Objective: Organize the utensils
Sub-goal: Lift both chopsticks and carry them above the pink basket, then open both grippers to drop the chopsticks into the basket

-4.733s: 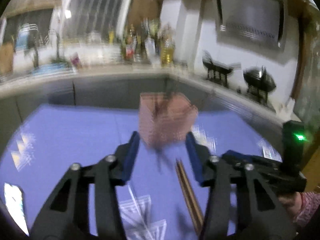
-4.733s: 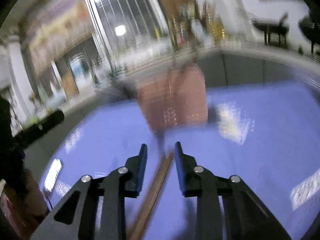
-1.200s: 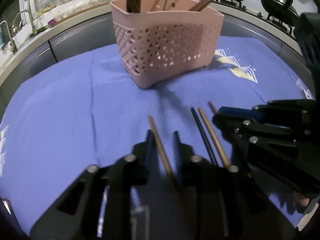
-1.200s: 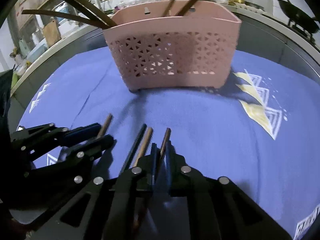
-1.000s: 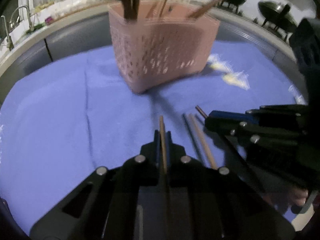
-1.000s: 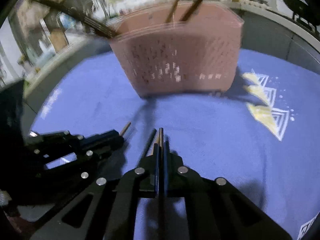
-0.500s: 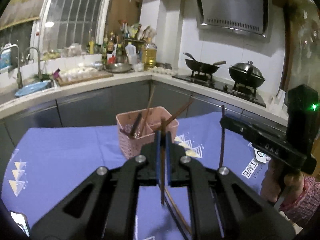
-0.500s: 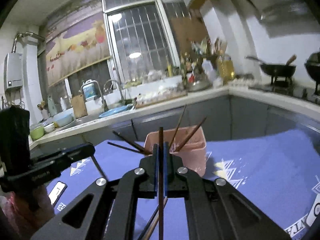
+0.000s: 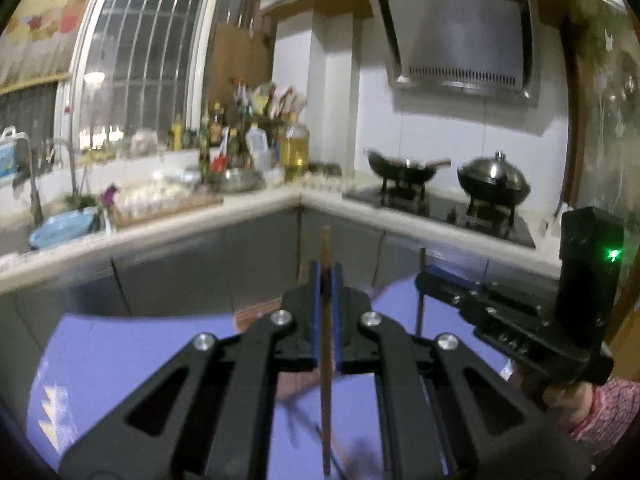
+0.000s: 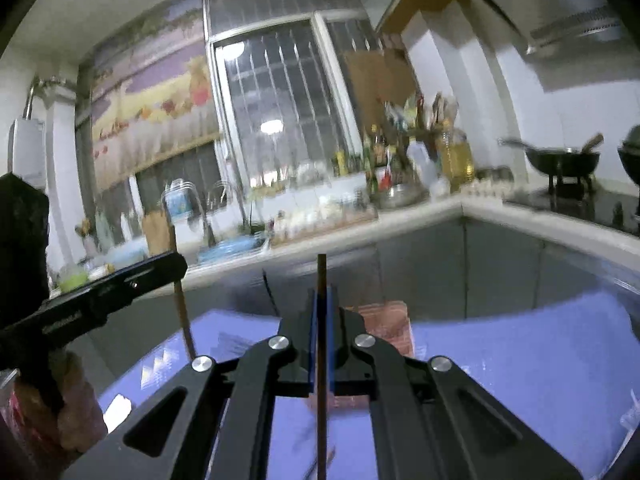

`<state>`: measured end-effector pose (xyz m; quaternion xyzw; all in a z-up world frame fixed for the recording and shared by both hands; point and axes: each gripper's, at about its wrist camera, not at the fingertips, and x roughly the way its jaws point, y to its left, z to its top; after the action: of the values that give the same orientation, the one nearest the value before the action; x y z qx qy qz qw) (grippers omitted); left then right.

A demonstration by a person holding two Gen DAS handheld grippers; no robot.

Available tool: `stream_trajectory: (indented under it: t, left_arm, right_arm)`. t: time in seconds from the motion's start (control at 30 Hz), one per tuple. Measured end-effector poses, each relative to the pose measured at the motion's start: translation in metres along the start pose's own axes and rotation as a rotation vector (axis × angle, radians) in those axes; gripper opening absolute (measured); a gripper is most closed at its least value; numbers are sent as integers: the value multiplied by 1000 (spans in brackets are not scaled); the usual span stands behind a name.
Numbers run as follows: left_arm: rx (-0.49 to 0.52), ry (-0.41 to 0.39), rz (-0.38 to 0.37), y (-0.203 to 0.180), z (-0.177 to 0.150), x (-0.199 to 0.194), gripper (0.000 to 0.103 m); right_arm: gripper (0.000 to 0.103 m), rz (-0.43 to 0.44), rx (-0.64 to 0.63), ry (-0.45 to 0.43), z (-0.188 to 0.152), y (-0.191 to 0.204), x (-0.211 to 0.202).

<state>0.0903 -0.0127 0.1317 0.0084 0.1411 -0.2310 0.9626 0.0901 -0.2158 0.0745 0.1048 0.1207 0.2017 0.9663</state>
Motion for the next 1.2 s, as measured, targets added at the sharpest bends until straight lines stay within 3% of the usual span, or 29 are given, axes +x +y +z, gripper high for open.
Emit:
stream_trajectory:
  t: [0.17, 0.33, 0.47, 0.77, 0.93, 1.17, 1.2]
  left_arm:
    - [11, -68, 42, 2, 48, 21, 5]
    - [17, -96, 115, 15, 64, 54, 5]
    - [24, -85, 154, 25, 52, 81, 5]
    - [22, 39, 175, 47, 0, 124, 5]
    - [39, 74, 185, 46, -18, 132, 5]
    - [27, 100, 204, 46, -19, 130, 5]
    - [18, 102, 207, 48, -19, 127, 13]
  right_arm:
    - [4, -8, 65, -101, 51, -8, 31]
    - [4, -46, 85, -150, 69, -11, 68]
    - [4, -97, 50, -159, 61, -11, 98]
    - [4, -126, 25, -130, 29, -13, 124]
    - [4, -114, 38, -143, 44, -10, 125]
    - [4, -114, 11, -192, 63, -1, 124]
    - [4, -119, 5, -187, 59, 0, 126]
